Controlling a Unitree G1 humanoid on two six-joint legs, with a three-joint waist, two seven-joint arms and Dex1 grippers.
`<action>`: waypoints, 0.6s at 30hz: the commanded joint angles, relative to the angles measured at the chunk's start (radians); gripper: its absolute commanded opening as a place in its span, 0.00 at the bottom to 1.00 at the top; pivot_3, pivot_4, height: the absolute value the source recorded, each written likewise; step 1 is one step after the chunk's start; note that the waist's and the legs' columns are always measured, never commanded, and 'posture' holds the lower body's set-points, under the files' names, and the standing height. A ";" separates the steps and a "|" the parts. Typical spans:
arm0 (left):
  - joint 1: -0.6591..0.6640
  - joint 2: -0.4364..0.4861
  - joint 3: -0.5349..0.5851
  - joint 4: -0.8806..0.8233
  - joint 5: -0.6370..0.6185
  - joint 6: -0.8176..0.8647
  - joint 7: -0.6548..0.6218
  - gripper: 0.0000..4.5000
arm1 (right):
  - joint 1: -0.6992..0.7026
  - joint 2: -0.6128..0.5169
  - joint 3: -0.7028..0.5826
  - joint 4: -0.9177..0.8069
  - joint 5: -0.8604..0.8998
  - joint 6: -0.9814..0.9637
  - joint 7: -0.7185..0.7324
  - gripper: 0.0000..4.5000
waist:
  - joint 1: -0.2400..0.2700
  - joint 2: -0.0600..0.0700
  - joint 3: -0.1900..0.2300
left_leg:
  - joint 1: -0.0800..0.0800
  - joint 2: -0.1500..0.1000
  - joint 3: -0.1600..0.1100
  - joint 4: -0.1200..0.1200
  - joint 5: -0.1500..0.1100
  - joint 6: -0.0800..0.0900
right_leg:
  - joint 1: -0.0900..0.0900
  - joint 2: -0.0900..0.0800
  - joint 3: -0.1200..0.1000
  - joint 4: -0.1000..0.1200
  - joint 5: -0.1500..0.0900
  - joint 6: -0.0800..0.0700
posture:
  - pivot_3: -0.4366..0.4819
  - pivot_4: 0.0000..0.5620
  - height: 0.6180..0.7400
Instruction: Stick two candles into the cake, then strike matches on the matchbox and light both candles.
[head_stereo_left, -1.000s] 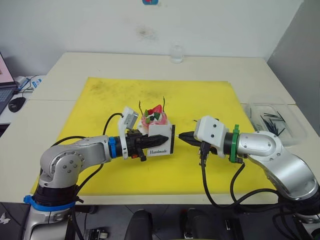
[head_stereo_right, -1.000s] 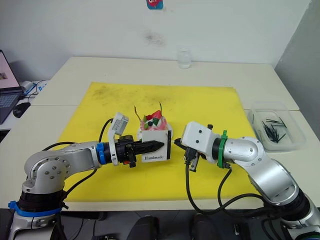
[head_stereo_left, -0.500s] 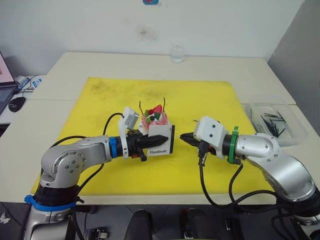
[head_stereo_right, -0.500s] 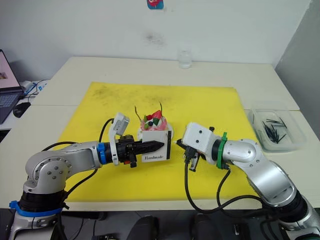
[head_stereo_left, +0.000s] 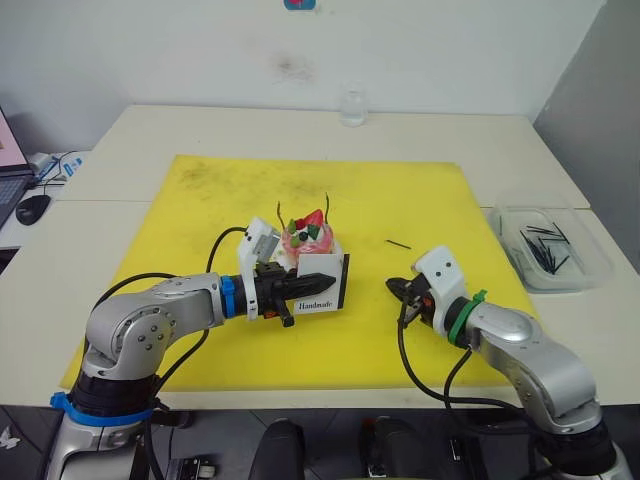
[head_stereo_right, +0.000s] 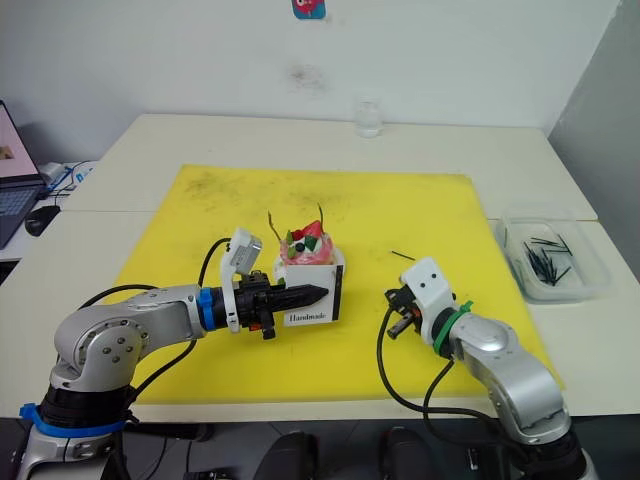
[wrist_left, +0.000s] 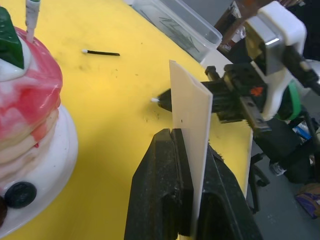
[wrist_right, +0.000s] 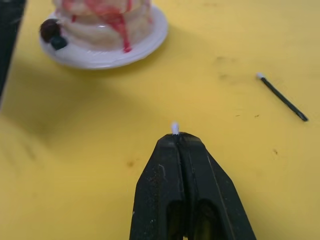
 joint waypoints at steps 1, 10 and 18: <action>-0.001 0.009 -0.003 -0.042 0.006 -0.017 -0.018 0.00 | 0.057 0.027 0.006 0.057 -0.052 -0.174 -0.026 0.00 | 0.000 0.000 0.000 | 0.000 0.000 0.000 0.000 0.000 0.000 | 0.000 0.000 0.000 0.000 0.000 0.000 | 0.48 0.27 1.00; 0.001 0.015 -0.003 -0.042 0.014 -0.014 -0.030 0.00 | 0.143 0.070 0.021 0.183 -0.099 -0.390 -0.019 0.10 | 0.000 0.000 0.000 | 0.001 0.000 0.000 0.000 0.000 0.000 | 0.000 0.000 0.000 0.001 0.000 0.000 | 0.48 0.27 1.00; 0.000 0.019 -0.003 -0.041 0.020 -0.012 -0.039 0.00 | 0.164 0.064 0.022 0.207 -0.122 -0.466 -0.005 0.27 | 0.000 0.000 0.000 | 0.000 0.000 0.000 0.000 0.000 0.000 | 0.000 0.000 0.000 0.000 0.000 0.000 | 0.48 0.27 1.00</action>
